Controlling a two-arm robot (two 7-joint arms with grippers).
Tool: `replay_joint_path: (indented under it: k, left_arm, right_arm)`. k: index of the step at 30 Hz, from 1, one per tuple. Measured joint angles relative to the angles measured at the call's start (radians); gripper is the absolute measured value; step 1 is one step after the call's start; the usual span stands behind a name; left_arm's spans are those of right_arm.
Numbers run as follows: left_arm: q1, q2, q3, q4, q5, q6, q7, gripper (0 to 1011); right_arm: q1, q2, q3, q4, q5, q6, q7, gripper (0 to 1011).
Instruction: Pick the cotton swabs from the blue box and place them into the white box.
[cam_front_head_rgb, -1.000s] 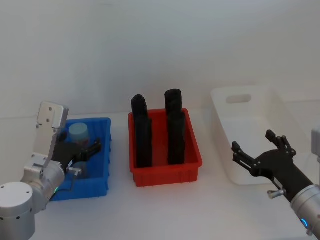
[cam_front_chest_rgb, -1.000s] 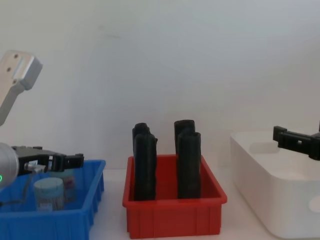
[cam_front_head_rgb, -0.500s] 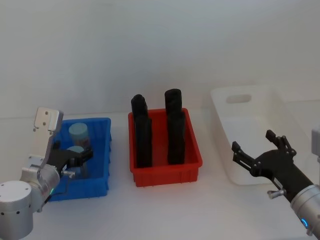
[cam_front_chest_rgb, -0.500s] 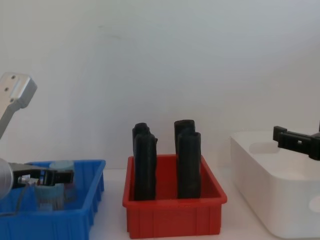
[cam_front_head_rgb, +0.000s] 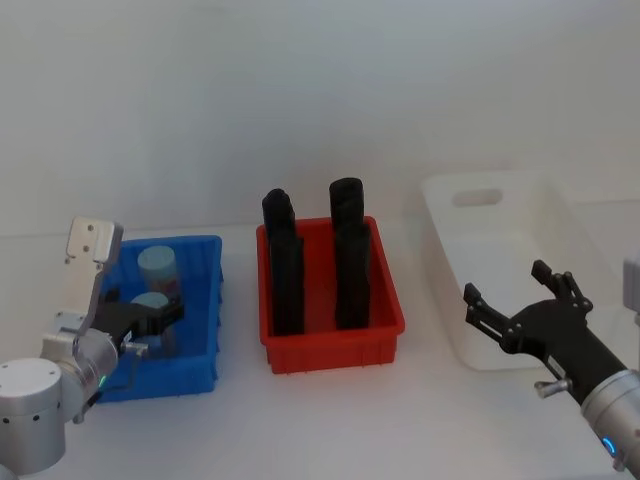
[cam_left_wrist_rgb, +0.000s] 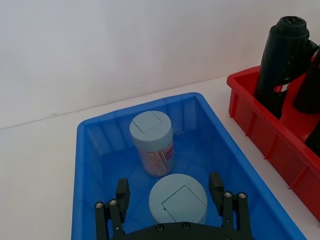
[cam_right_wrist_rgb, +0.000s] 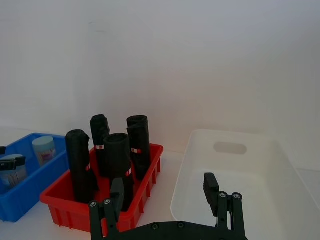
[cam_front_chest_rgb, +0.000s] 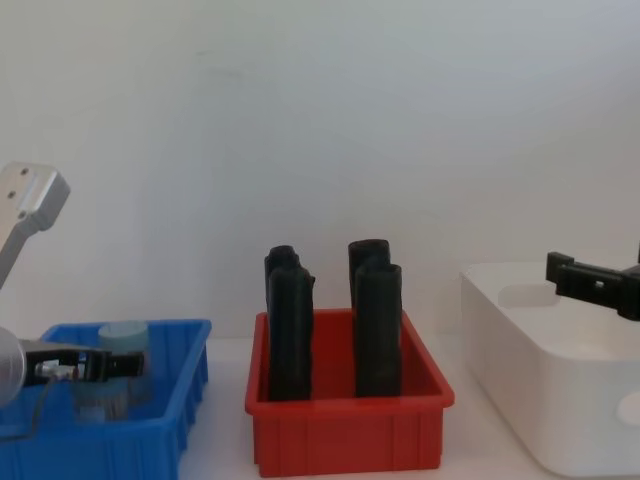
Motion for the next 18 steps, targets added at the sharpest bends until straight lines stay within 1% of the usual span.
replay_joint_path:
  k: [5, 6, 9, 10, 11, 12, 14, 15, 16, 17, 18]
  left_arm:
    - [-0.008, -0.005, -0.003, 0.019, -0.009, 0.0, -0.007, 991]
    - [-0.009, -0.005, -0.004, 0.022, -0.01, 0.0, -0.007, 956]
    - [-0.011, -0.007, -0.006, 0.029, -0.016, 0.0, -0.01, 914]
    - [-0.012, -0.008, -0.007, 0.033, -0.02, 0.001, -0.012, 866]
    - [-0.013, -0.008, -0.007, 0.034, -0.022, 0.001, -0.013, 850]
    - [-0.013, -0.009, -0.008, 0.036, -0.024, 0.002, -0.014, 798]
    - [-0.013, -0.01, -0.009, 0.039, -0.029, 0.003, -0.016, 784]
    - [-0.013, -0.01, -0.009, 0.04, -0.03, 0.003, -0.016, 742]
    - [-0.013, -0.01, -0.01, 0.041, -0.032, 0.003, -0.017, 731]
    - [-0.013, -0.01, -0.01, 0.042, -0.035, 0.004, -0.018, 673]
    - [-0.013, -0.011, -0.011, 0.042, -0.036, 0.004, -0.019, 671]
  right_arm:
    - [0.0, 0.0, 0.0, 0.0, 0.0, 0.0, 0.0, 1002]
    - [0.0, 0.0, 0.0, 0.0, 0.0, 0.0, 0.0, 1001]
    - [0.0, 0.0, 0.0, 0.0, 0.0, 0.0, 0.0, 1001]
    - [0.0, 0.0, 0.0, 0.0, 0.0, 0.0, 0.0, 1002]
    - [0.0, 0.0, 0.0, 0.0, 0.0, 0.0, 0.0, 1002]
    - [0.0, 0.0, 0.0, 0.0, 0.0, 0.0, 0.0, 1002]
    - [0.0, 0.0, 0.0, 0.0, 0.0, 0.0, 0.0, 1001]
    - [0.0, 0.0, 0.0, 0.0, 0.0, 0.0, 0.0, 1001]
    - [0.0, 0.0, 0.0, 0.0, 0.0, 0.0, 0.0, 1001]
    - [0.0, 0.0, 0.0, 0.0, 0.0, 0.0, 0.0, 1001]
    - [0.0, 0.0, 0.0, 0.0, 0.0, 0.0, 0.0, 1002]
